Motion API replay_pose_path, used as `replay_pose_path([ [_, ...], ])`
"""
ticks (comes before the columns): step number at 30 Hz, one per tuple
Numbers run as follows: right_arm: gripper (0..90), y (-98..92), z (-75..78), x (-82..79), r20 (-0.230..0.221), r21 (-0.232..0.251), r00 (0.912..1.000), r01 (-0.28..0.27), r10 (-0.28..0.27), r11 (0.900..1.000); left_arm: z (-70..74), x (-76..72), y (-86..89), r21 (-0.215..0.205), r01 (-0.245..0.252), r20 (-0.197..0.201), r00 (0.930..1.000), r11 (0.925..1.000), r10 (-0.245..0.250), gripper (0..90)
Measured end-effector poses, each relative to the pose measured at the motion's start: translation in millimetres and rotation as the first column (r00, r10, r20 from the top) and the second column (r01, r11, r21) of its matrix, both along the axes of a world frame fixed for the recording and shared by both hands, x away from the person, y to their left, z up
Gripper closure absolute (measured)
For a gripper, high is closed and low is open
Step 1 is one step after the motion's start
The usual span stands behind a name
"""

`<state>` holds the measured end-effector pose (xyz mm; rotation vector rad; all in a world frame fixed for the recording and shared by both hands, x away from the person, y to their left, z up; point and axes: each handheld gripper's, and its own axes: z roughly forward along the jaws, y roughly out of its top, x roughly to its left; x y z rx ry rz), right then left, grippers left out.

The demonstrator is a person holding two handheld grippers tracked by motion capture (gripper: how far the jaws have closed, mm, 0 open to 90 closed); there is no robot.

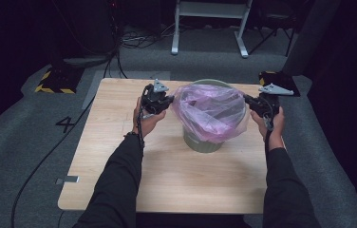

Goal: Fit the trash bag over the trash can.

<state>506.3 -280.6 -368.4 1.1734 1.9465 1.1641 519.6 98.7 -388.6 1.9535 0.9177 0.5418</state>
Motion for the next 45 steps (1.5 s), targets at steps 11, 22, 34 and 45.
replay_pose_path([
  [11,90.0,9.1,-22.7,8.3,-0.083,0.080,0.9958,-0.032,0.038,0.996,-14.4,2.4,-14.8,0.004,-0.028,-0.003,0.9996,0.9996,0.028,83.4],
  [22,90.0,15.3,-42.5,12.5,-0.152,0.071,0.9871,-0.042,0.052,0.997,-8.2,0.1,3.9,-0.115,-0.055,0.041,0.9974,0.9918,0.060,75.5],
  [34,90.0,6.1,-55.6,10.7,-0.172,0.152,0.9816,-0.058,0.084,0.987,-10.4,1.8,-8.1,-0.080,-0.010,0.021,0.9997,0.9968,0.012,89.6],
  [45,88.3,-3.5,-49.8,10.7,-0.132,0.172,0.9894,-0.038,0.061,0.984,-20.6,10.2,-19.6,-0.012,-0.008,-0.033,0.9994,0.9999,0.007,89.7],
])
